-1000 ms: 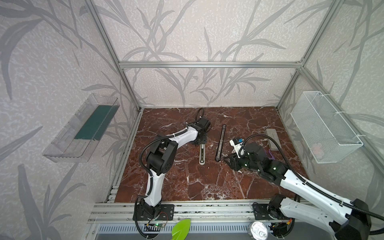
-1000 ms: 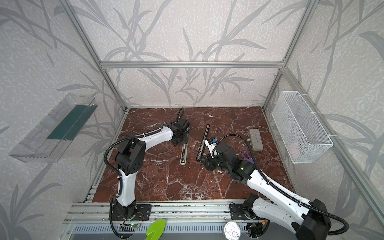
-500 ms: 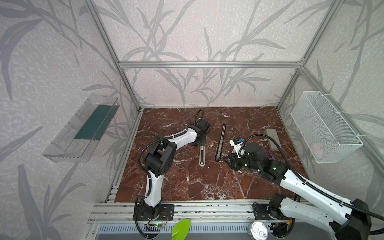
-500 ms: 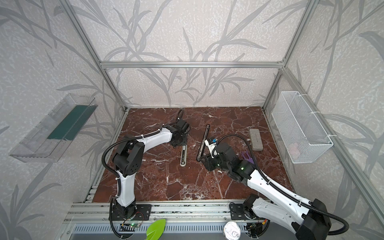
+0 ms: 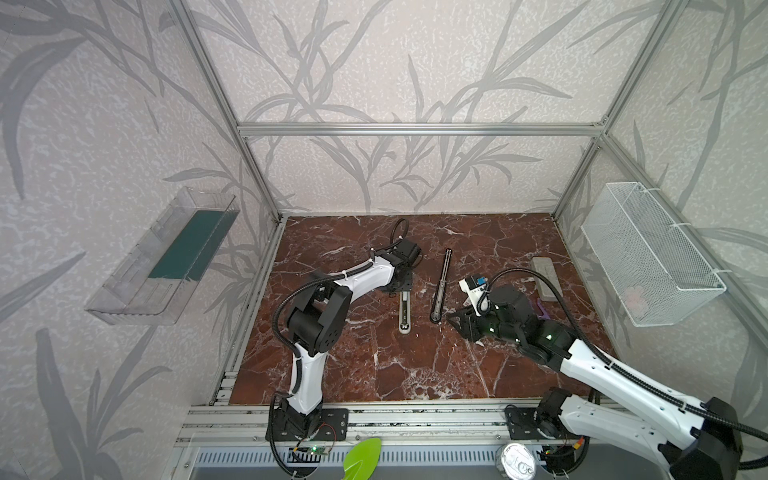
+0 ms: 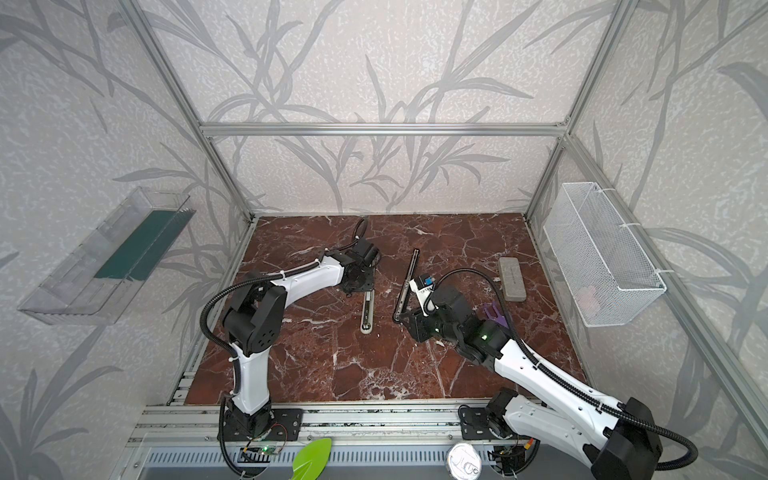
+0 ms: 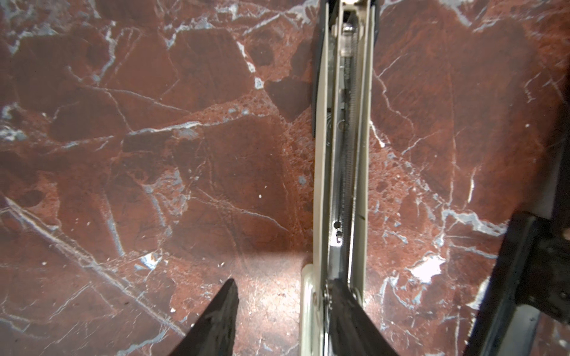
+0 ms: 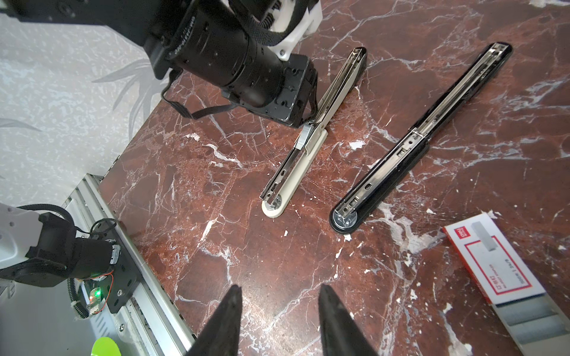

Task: Load the staples into the stapler

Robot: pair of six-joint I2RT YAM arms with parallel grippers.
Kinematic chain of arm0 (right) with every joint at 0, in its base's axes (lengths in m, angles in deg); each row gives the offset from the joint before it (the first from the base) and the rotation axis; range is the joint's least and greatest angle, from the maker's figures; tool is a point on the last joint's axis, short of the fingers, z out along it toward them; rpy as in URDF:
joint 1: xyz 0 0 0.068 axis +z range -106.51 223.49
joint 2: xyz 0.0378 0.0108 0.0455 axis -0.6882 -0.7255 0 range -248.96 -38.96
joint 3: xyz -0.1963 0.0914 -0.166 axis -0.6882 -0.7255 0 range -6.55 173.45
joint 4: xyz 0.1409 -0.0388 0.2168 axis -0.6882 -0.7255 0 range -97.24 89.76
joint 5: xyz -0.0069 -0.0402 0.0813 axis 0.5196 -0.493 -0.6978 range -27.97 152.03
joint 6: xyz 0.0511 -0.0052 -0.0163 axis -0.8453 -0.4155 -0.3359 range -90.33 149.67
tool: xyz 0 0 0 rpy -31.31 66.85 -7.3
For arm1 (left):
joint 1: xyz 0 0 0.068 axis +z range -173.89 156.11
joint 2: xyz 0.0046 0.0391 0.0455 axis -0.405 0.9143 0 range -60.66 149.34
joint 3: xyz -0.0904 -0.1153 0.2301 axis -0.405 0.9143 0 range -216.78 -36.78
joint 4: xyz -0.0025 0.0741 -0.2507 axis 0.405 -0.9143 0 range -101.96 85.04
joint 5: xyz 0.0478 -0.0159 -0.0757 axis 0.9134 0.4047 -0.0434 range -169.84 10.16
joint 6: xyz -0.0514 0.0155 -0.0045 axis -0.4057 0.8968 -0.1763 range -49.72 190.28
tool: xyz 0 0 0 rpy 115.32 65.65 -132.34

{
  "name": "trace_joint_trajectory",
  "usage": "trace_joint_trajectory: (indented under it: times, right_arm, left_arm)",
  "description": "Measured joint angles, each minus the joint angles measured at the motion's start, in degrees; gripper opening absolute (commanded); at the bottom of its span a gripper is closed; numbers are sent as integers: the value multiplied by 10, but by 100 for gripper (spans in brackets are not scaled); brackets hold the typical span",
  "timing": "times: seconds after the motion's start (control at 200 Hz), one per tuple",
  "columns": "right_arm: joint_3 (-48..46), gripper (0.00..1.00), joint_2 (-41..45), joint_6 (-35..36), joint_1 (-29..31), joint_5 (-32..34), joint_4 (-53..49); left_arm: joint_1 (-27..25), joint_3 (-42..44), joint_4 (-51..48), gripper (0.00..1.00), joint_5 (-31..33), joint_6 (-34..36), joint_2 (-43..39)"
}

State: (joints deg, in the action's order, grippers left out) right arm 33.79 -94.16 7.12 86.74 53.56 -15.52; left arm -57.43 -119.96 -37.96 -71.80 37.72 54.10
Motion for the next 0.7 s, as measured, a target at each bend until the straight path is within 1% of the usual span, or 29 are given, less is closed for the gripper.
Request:
trace_joint_trajectory:
  times: [0.26,0.395,0.7]
  right_arm:
    - [0,42,0,0,0,0,0]
    - [0,42,0,0,0,0,0]
    - [0,42,0,0,0,0,0]
  left_arm:
    - [-5,5,-1,48,0,0,-7]
    - [-6,7,-2,45,0,-1,-7]
    - [-7,13,-4,44,-2,-2,-8]
